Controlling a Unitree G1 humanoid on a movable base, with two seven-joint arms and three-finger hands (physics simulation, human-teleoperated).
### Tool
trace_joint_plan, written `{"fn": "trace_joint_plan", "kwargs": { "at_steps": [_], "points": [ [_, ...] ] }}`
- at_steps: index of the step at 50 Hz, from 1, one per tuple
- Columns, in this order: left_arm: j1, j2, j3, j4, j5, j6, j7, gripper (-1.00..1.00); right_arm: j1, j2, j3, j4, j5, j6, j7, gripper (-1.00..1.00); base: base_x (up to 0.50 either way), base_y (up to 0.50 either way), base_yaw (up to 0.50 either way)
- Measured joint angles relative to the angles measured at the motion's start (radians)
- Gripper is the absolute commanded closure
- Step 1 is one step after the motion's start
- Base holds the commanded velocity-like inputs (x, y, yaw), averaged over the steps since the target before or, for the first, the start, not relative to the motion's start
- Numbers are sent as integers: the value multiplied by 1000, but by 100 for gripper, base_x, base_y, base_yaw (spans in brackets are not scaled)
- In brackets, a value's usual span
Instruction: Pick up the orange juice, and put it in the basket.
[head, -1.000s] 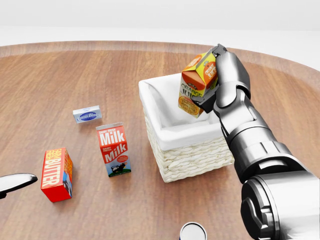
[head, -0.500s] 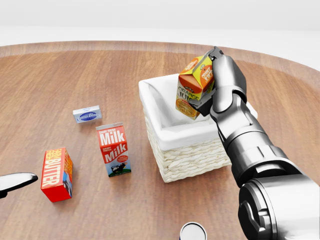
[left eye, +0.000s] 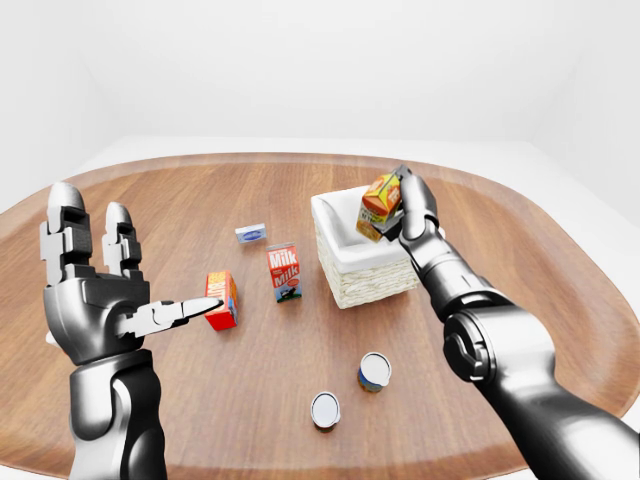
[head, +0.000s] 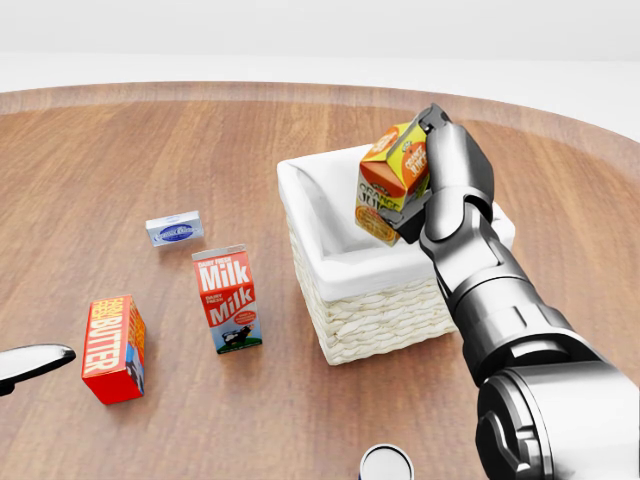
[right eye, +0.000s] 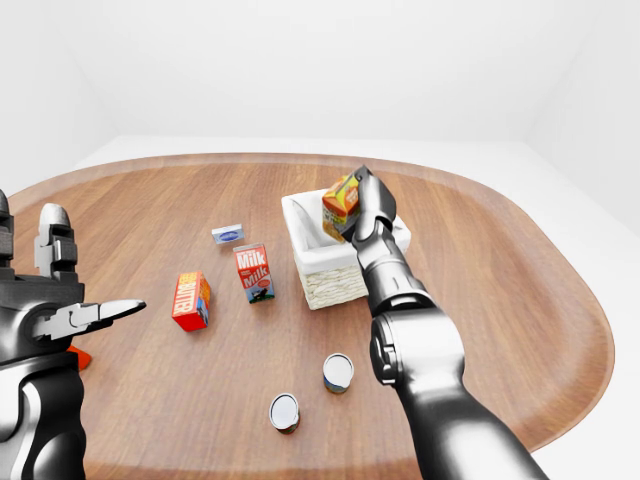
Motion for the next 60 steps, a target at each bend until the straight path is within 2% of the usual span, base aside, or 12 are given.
{"fn": "trace_joint_plan", "kwargs": {
  "at_steps": [25, 33, 34, 35, 60],
  "points": [
    [1, 0, 0, -1, 0, 0, 0, -100, 44, 18, -21, 2, -8, -68, -32, 100, 0, 0, 0],
    [1, 0, 0, -1, 0, 0, 0, -100, 57, 23, -25, 2, -12, -81, -40, 100, 0, 0, 0],
    [1, 0, 0, -1, 0, 0, 0, -100, 58, 24, -26, 2, -12, -79, -39, 28, 0, 0, 0],
    [1, 0, 0, -1, 0, 0, 0, -100, 60, 25, -27, 2, -12, -79, -43, -100, 0, 0, 0],
    [1, 0, 0, -1, 0, 0, 0, -100, 62, 28, -36, -8, -13, -77, -76, -100, 0, 0, 0]
  ]
}}
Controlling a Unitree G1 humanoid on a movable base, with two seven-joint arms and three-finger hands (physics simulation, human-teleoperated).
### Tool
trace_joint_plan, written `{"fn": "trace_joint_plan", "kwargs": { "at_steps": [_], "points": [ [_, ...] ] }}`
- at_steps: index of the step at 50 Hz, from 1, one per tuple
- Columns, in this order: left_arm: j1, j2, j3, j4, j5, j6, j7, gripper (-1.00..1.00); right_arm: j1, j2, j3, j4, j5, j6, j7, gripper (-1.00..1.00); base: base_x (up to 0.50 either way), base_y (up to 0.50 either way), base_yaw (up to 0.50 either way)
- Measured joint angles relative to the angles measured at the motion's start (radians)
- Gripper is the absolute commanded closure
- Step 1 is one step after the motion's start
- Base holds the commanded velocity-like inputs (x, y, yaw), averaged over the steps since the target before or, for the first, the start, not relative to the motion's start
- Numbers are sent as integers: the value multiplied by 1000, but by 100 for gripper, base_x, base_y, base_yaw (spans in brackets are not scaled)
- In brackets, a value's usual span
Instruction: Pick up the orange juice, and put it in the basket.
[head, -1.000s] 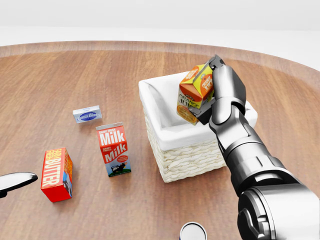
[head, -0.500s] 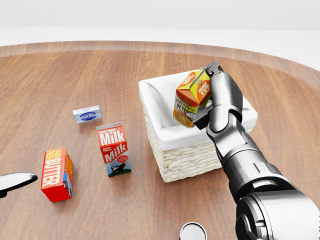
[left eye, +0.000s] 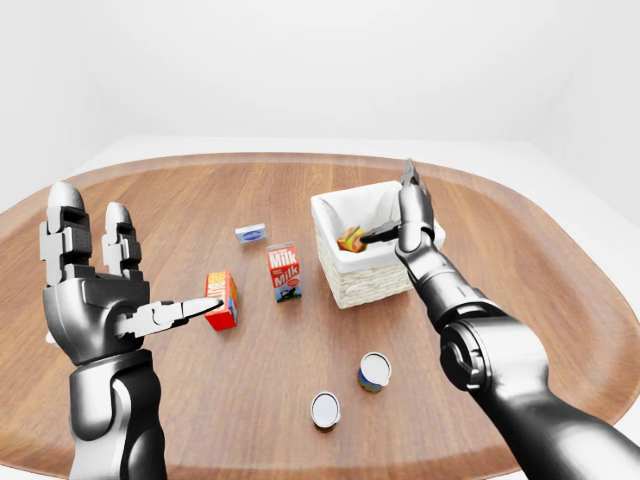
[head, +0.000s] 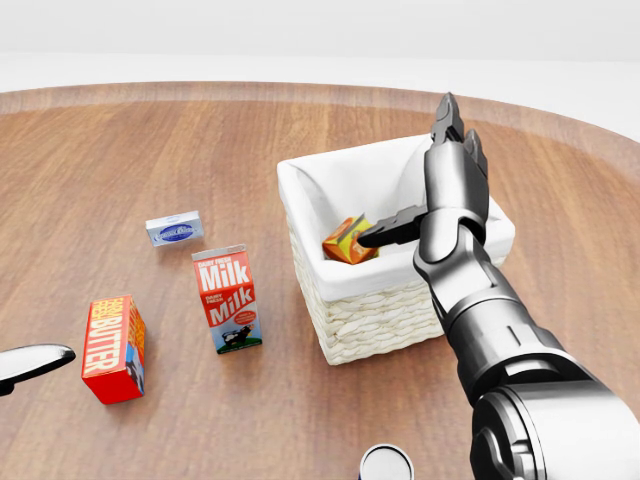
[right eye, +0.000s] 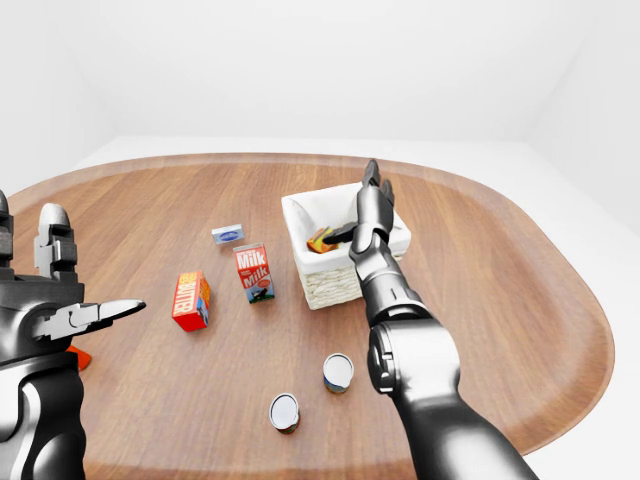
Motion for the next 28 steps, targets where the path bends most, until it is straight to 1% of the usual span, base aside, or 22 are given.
{"fn": "trace_joint_plan", "kwargs": {
  "at_steps": [28],
  "points": [
    [0, 0, 0, 0, 0, 0, 0, -100, -17, -12, 4, -2, 1, 3, -2, -100, 0, 0, 0]
  ]
}}
